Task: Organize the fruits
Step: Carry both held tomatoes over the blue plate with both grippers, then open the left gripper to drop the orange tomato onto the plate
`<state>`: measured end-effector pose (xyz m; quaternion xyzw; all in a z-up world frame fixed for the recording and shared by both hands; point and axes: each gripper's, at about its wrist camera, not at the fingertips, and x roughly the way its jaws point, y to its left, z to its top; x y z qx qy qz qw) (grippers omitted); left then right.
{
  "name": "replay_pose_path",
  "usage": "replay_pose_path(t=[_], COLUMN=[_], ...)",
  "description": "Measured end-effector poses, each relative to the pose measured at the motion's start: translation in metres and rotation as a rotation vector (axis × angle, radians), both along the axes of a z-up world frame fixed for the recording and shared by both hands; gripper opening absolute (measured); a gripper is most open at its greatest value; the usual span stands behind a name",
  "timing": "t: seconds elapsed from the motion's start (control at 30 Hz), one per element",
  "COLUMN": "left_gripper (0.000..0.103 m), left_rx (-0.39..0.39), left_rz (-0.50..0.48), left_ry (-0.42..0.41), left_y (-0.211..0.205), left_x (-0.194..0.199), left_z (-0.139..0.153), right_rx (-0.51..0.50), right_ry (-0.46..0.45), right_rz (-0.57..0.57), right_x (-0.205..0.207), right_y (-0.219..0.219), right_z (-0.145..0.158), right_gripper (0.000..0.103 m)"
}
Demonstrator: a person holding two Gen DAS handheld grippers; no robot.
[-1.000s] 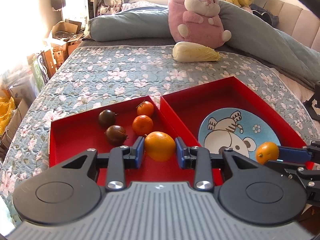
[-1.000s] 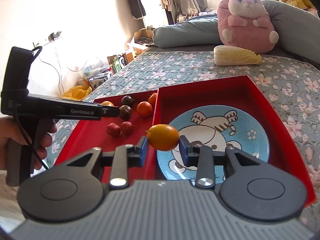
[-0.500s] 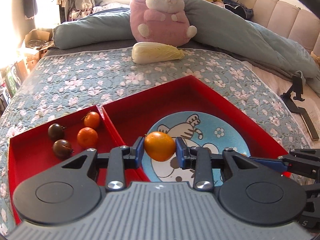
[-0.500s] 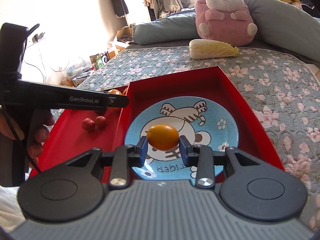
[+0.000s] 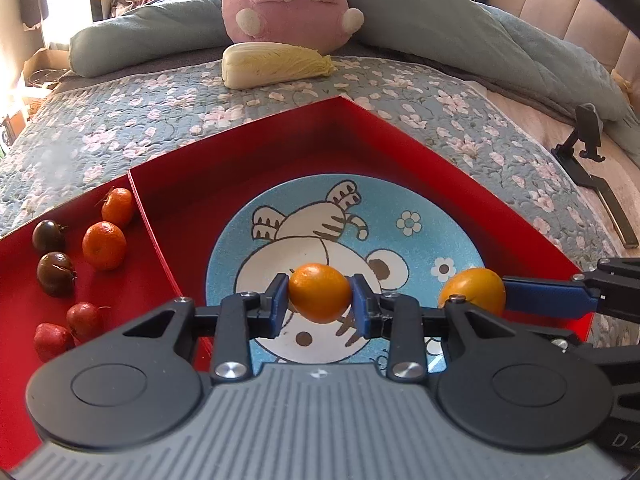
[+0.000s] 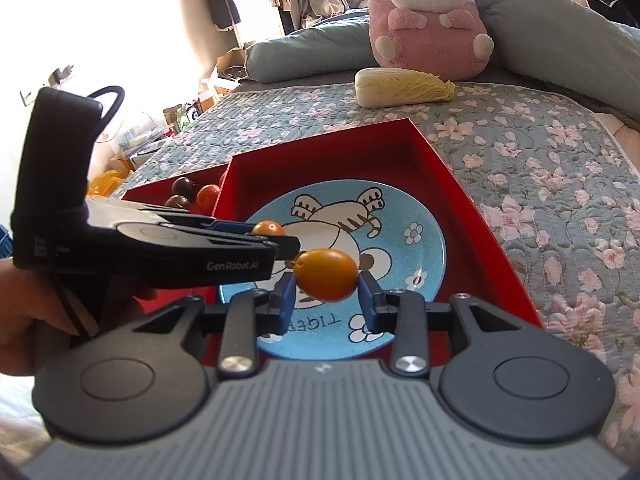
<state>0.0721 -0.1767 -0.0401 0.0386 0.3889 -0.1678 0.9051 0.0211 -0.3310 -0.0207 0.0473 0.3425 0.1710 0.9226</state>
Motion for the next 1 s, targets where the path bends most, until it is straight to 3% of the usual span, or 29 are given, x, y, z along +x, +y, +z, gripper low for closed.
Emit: replay_pose_path(t=[0.53,0.67,1.0], left_gripper=[0.041,0.054,0.054], left_rx=[0.041,0.021,-0.022], left_rz=[-0.041,-0.044,-0.022], left_ry=[0.027,0.009,-0.057], left_y=[-0.013,-0.011,0.018], left_x=[0.001,-0.004,-0.02], left_z=[-0.02,-0.014,0.02], right_rx=[-0.011,-0.011,-0.025], right_ry=[0.013,0.016,0.035], right_rz=[-0.024,-0.03,-0.056], right_x=[0.001,0.002,0.013], right_y=[-0.009,-0.01,-0.011], right_z=[-0.004,-0.004,-0.013], right_gripper=[0.037,0.037,0.037])
